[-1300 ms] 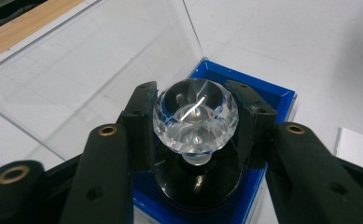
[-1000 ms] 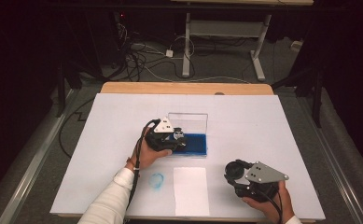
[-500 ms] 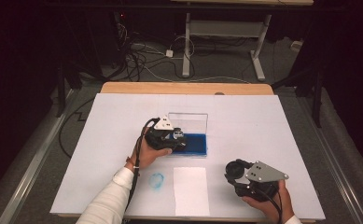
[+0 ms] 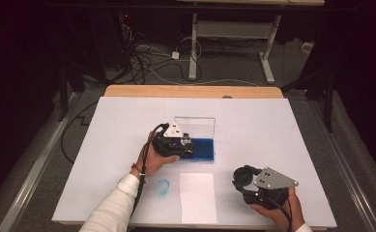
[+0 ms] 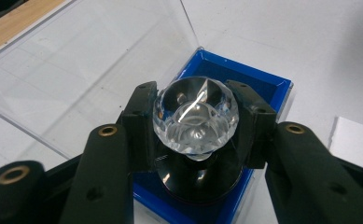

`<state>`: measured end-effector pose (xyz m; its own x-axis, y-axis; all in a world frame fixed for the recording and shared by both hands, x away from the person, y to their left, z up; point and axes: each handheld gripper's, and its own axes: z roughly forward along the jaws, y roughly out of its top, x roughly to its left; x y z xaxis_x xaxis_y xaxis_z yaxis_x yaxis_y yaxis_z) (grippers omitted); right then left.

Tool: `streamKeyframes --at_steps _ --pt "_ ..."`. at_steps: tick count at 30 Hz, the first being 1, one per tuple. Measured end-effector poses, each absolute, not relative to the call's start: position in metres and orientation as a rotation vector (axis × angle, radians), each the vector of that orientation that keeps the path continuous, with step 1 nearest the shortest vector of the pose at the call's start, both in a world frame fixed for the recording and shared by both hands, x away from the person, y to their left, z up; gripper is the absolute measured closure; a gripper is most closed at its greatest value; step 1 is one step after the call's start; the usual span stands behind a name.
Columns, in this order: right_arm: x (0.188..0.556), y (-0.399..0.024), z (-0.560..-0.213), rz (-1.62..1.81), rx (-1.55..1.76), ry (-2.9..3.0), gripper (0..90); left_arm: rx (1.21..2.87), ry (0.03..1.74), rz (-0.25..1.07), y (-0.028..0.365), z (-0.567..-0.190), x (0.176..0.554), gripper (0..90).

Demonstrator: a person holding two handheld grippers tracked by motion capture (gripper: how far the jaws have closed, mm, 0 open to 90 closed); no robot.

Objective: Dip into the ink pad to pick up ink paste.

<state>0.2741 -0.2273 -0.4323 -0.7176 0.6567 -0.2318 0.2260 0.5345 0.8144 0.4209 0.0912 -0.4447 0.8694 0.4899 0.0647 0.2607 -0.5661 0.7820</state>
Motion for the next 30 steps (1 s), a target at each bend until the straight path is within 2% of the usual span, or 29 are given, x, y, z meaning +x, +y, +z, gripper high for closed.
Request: streamKeyframes --at_steps 9,20,30 --pt "0.2737 -0.2270 -0.4325 1.094 0.708 2.257 38.0 2.198 0.539 0.403 0.0923 -0.4440 0.4235 54.7" --pt "0.2750 -0.2278 -0.4330 1.095 0.715 2.258 38.0 2.142 0.584 0.279 0.0982 -0.4471 0.4264 54.4" --pt "0.2746 -0.2279 -0.4328 1.091 0.716 2.260 37.9 2.166 0.556 0.330 0.0950 -0.4481 0.4236 54.4"
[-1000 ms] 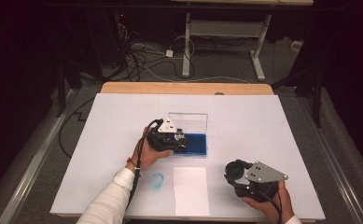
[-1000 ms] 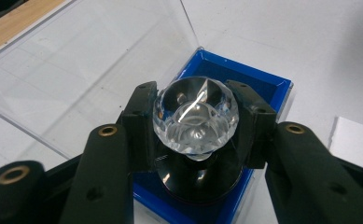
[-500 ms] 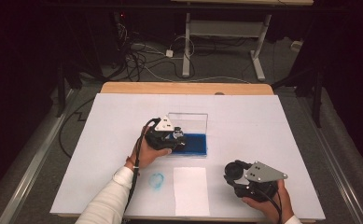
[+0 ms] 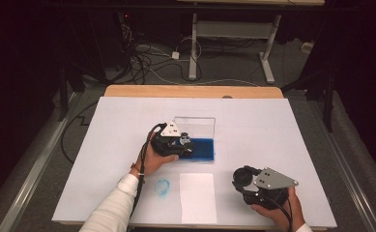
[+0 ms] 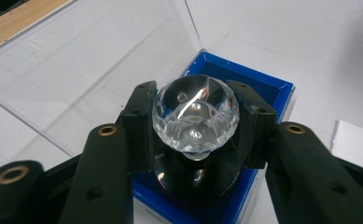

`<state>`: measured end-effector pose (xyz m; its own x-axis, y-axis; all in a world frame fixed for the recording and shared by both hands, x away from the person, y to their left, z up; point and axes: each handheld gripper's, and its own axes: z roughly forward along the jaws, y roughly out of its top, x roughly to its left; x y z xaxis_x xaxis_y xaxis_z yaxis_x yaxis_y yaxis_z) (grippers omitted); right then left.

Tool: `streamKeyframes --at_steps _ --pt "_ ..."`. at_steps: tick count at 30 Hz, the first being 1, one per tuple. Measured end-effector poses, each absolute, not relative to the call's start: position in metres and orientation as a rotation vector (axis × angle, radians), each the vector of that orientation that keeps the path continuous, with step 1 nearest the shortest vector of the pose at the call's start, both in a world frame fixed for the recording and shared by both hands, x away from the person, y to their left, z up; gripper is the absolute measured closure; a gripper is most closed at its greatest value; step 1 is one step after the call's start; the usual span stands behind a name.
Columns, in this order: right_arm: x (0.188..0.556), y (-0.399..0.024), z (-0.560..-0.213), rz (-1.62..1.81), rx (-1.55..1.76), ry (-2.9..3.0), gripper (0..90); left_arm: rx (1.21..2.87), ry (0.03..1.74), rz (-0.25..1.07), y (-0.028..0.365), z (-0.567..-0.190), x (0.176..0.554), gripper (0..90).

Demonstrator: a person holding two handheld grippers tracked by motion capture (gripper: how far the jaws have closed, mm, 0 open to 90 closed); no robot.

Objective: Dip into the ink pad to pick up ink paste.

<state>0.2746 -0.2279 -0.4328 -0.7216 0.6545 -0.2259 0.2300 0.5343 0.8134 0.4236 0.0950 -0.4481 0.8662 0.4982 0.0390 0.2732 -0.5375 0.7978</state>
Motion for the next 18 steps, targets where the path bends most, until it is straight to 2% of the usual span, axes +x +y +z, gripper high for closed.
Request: streamKeyframes --at_steps 18 --pt "0.2738 -0.2283 -0.4316 1.093 0.715 2.252 38.0 2.170 0.558 0.312 0.0962 -0.4484 0.4240 54.4"
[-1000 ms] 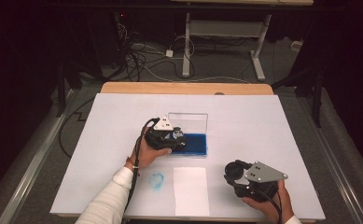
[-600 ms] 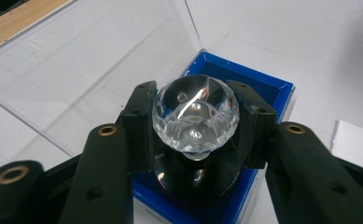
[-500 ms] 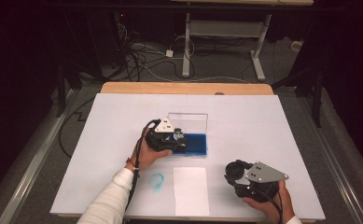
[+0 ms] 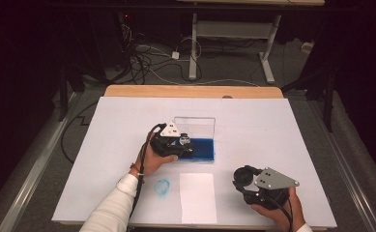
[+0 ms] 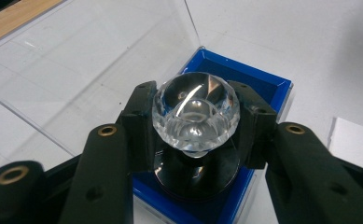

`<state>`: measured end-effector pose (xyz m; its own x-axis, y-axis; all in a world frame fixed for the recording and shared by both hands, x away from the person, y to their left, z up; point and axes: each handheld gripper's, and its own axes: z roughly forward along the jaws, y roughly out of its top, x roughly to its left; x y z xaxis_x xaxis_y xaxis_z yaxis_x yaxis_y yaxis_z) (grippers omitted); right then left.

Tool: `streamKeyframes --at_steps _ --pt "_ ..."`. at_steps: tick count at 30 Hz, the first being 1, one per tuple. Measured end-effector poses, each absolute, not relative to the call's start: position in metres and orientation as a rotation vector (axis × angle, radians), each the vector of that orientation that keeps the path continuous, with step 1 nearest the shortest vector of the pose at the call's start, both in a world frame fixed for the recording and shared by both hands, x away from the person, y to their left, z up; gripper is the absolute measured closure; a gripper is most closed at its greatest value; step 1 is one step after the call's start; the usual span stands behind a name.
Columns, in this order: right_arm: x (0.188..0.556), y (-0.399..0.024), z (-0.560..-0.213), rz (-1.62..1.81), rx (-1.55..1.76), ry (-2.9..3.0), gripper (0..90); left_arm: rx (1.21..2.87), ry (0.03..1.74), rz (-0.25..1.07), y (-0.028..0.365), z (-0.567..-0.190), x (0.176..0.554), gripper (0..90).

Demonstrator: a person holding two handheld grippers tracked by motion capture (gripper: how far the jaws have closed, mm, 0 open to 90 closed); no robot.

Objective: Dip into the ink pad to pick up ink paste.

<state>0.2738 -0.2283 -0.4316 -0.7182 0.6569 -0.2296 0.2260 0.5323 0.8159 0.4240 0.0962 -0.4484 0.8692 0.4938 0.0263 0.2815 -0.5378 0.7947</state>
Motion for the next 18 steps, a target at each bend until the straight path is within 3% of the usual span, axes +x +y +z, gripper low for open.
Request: streamKeyframes --at_steps 18 --pt "0.2736 -0.2287 -0.4308 1.092 0.715 2.241 37.9 2.196 0.572 0.329 0.0935 -0.4450 0.4228 54.4"
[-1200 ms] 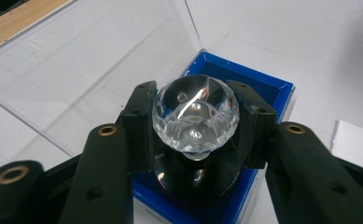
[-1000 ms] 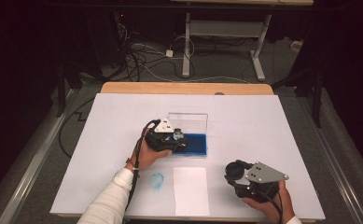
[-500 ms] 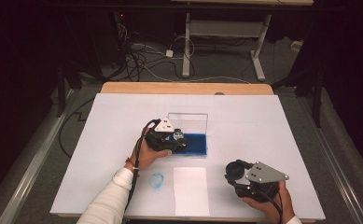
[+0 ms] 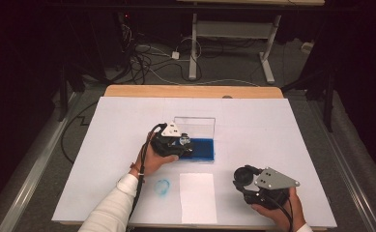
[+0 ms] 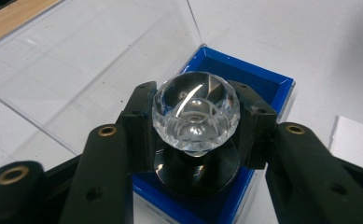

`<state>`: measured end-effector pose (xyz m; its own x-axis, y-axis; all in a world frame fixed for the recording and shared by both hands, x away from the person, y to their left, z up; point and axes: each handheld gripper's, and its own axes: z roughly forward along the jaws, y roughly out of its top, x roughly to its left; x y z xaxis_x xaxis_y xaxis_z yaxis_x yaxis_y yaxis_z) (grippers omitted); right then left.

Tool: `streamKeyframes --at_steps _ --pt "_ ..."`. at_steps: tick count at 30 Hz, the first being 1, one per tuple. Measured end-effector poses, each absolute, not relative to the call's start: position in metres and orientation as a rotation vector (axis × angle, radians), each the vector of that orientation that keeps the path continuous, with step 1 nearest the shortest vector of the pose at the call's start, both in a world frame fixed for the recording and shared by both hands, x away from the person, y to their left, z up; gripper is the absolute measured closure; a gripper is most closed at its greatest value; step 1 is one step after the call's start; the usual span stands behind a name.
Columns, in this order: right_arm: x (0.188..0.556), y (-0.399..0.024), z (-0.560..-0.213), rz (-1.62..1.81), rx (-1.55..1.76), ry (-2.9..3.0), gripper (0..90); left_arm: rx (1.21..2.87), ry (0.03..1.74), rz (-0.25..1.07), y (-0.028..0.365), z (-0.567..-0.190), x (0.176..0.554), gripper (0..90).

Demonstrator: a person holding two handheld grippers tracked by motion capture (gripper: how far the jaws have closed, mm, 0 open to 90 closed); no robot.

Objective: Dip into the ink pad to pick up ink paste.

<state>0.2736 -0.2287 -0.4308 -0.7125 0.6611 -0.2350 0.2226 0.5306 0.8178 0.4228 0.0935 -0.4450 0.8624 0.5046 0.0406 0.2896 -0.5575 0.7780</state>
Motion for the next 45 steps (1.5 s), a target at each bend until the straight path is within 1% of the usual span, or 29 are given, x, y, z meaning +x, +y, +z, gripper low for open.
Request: streamKeyframes --at_steps 4,13,20,32,45 --pt "0.274 -0.231 -0.430 1.098 0.723 2.237 37.9 2.176 0.581 0.309 0.097 -0.441 0.421 54.4" --pt "0.274 -0.233 -0.428 1.104 0.726 2.224 37.9 2.120 0.564 0.345 0.114 -0.420 0.408 54.4" --pt "0.274 -0.236 -0.425 1.119 0.733 2.204 37.9 2.131 0.515 0.376 0.119 -0.404 0.392 54.4" --pt "0.276 -0.237 -0.424 1.129 0.731 2.196 38.0 2.116 0.489 0.389 0.131 -0.395 0.375 54.4" --pt "0.277 -0.239 -0.422 1.134 0.730 2.187 38.0 2.126 0.457 0.379 0.133 -0.391 0.363 54.5"
